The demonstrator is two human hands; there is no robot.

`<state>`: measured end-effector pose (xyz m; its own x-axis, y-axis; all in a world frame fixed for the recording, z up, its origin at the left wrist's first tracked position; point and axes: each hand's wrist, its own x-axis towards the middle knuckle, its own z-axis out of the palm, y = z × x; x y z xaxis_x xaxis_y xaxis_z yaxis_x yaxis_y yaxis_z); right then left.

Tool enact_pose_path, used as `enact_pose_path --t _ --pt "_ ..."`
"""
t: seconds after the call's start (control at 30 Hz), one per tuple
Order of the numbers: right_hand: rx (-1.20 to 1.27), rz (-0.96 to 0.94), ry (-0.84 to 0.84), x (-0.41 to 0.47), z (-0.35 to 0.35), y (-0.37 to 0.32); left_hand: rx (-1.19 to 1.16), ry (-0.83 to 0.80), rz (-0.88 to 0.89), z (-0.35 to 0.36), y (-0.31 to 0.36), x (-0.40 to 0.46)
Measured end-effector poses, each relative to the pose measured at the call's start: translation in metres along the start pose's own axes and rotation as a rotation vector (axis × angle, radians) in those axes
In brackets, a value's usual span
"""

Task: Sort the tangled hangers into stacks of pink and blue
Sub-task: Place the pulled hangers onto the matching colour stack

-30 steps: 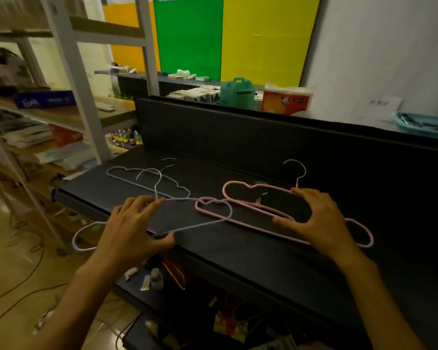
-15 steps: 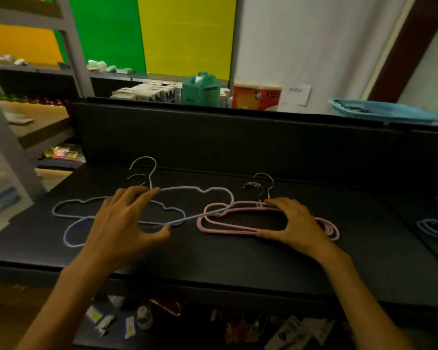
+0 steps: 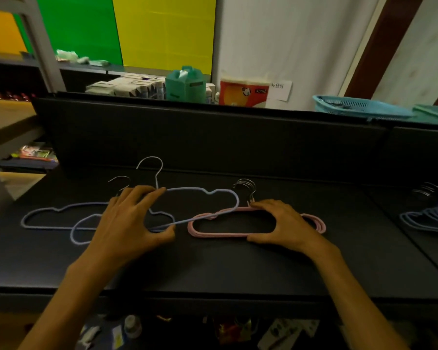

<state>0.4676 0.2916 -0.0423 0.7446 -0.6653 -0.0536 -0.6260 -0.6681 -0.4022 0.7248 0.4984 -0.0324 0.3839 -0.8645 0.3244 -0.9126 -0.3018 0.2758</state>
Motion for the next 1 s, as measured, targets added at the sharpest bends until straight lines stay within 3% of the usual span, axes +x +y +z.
enact_pose_path --t 0.5,0.83,1.0 --pt "-0.075 -0.024 -0.001 0.007 -0.001 0.000 0.039 -0.062 -0.045 0.003 0.002 0.005" --pt "-0.144 -0.102 0.238 0.024 0.009 -0.046 0.047 -0.084 -0.076 -0.022 -0.049 -0.001" --pt "-0.126 -0.083 0.246 0.035 0.024 -0.079 0.026 -0.194 -0.092 -0.032 -0.080 0.001"
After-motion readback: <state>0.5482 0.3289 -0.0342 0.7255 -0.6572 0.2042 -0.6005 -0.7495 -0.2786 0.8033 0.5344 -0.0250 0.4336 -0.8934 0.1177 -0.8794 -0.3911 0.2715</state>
